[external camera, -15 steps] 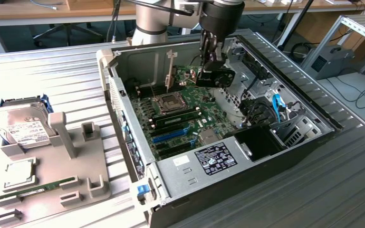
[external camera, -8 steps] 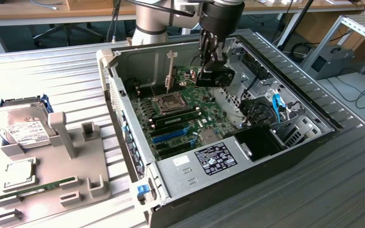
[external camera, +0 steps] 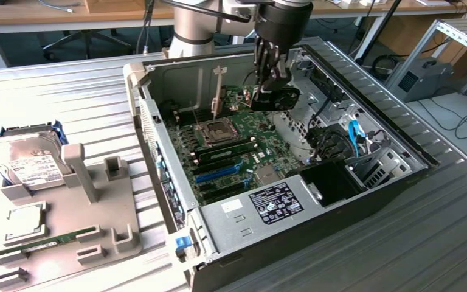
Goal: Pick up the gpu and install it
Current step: 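Insert the gpu into the slot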
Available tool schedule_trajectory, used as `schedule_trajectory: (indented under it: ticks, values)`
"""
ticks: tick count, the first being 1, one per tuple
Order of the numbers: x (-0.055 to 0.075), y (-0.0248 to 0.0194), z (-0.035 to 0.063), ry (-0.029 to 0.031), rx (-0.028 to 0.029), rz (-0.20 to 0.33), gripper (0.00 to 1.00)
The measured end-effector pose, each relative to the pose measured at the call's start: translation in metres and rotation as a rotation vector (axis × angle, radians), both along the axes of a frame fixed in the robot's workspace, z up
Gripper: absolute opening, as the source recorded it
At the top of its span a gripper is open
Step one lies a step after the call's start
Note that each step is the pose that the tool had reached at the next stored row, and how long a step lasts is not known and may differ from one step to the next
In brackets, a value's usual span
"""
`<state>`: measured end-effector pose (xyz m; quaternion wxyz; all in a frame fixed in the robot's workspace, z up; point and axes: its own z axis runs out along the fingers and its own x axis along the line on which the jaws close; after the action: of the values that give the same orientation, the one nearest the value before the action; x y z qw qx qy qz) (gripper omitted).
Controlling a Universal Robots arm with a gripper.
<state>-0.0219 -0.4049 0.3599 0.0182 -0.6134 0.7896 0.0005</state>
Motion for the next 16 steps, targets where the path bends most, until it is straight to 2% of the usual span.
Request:
schedule_trajectory:
  ticks: [16]
  values:
    - [0.0000, 0.0000, -0.0001, 0.0000, 0.0000, 0.079, 0.26]
